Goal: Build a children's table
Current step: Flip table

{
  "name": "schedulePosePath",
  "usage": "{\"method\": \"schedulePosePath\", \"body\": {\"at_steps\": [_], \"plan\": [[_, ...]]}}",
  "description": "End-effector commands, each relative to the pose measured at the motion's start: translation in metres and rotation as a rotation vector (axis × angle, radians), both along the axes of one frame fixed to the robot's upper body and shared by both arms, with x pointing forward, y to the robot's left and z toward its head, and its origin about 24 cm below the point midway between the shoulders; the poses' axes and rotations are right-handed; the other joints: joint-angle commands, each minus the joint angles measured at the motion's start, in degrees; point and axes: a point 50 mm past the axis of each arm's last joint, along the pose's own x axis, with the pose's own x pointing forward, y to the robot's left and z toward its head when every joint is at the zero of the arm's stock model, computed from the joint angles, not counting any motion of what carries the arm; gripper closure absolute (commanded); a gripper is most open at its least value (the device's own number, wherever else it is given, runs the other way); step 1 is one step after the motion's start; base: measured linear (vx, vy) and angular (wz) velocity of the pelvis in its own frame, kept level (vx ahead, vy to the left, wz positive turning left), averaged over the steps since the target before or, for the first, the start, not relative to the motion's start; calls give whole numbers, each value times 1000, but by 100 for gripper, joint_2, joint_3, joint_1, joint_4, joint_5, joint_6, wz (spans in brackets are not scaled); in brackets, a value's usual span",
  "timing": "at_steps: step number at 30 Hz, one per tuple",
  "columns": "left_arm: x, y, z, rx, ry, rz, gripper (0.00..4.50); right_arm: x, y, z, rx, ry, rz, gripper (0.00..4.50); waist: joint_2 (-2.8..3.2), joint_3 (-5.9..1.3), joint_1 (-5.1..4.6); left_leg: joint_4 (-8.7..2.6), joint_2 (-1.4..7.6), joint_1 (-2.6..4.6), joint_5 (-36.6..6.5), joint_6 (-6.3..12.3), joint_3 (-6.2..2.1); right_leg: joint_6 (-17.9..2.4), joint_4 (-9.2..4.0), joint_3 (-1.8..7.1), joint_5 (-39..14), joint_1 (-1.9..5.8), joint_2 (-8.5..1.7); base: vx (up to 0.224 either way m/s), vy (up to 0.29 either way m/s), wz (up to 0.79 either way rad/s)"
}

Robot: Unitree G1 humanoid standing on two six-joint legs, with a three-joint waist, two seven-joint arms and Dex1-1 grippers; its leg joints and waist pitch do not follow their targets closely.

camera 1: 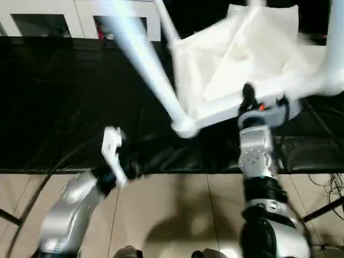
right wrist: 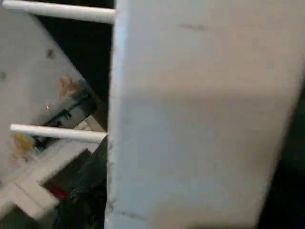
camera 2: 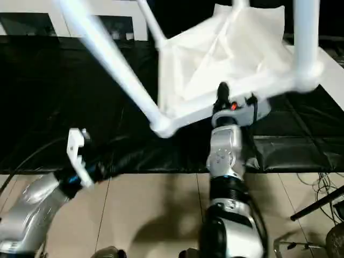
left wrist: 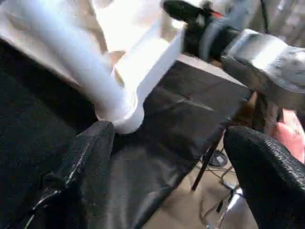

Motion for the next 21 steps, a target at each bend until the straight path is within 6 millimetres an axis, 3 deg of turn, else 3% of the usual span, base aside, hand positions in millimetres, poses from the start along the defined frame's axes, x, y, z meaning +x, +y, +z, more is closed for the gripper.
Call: {"method": "schedulePosePath", "body": {"at_steps": [1, 2, 3, 5, 6, 7, 8, 10, 12, 14, 16, 18, 21], "plan": [[-1, -1, 19, 71, -84, 19, 3, 0, 1, 18, -152, -42, -45, 253, -33, -403, -9, -401, 235, 92, -997, 18, -40, -849, -408, 255, -1316, 357, -224, 0, 0, 0], [0, -1, 24, 87, -110, 35, 3, 1, 0, 18, -170, -29, -62, 253, -49, -374, -27, -413, 227, 129, -1265, -49, -28, -712, -468, 262, -1691, 305, -211, 0, 0, 0], [1, -1, 32, 101, -140, 37, 0, 1, 0, 18, -186, -24, -72, 253, -29, -366, -28, -421, 211, 142, -1464, -136, -42, -585, -492, 263, -1996, 301, -213, 0, 0, 0], [2, -2, 39, 114, -169, 31, 0, 1, 0, 18, -199, -25, -75, 253, -39, -354, -28, -424, 209, 196, -1748, -216, -51, -466, -530, 268, -2302, 251, -209, 0, 0, 0], [6, -5, 60, 159, -254, 14, 0, 2, 3, 21, -277, -23, -80, 253, -62, -366, -7, -431, 209, 196, -1745, -251, -67, -406, -516, 262, -2370, 256, -206, 0, 0, 0], [7, -7, 67, 174, -280, 10, 0, 3, 4, 22, -301, -24, -79, 253, -45, -380, -3, -424, 212, 216, -1664, -273, -63, -429, -499, 270, -2151, 239, -203, 0, 0, 0], [10, -7, 76, 200, -321, 18, 0, 3, 6, 23, -329, -21, -81, 253, -78, -376, -19, -427, 214, 178, -1603, -270, -65, -456, -483, 270, -2015, 266, -201, 0, 0, 0], [17, -8, 96, 242, -402, 36, 0, 4, 9, 26, -364, -16, -92, 253, -62, -390, -10, -422, 206, 168, -1487, -297, -66, -485, -441, 269, -1767, 279, -193, 0, 0, 0], [26, -9, 119, 313, -503, 60, 0, 6, 12, 26, -437, 2, -107, 253, -83, -415, -11, -396, 180, 129, -1215, -290, -62, -525, -401, 273, -1442, 319, -201, 0, 0, 0], [29, -8, 126, 329, -524, 70, 0, 7, 13, 26, -454, 10, -113, 253, -95, -422, -12, -381, 173, 113, -1052, -291, -54, -574, -373, 276, -1241, 336, -197, 0, 0, 0], [42, -7, 148, 481, -648, 85, 0, 11, 20, 22, -501, 54, -90, 254, -64, -449, 10, -355, 157, 132, -880, -255, -44, -618, -347, 275, -990, 328, -179, 0, 0, 0], [46, -7, 157, 520, -686, 101, 0, 13, 21, 20, -509, 72, -84, 254, -50, -465, 20, -343, 165, 120, -683, -278, -52, -699, -303, 266, -600, 343, -185, 0, 0, 0], [60, -3, 191, 648, -869, 212, 0, 15, 26, 16, -546, 109, -59, 184, -46, -462, 15, -342, 162, 111, -778, -342, -64, -745, -294, 260, -607, 356, -189, 0, 0, 0]]}}
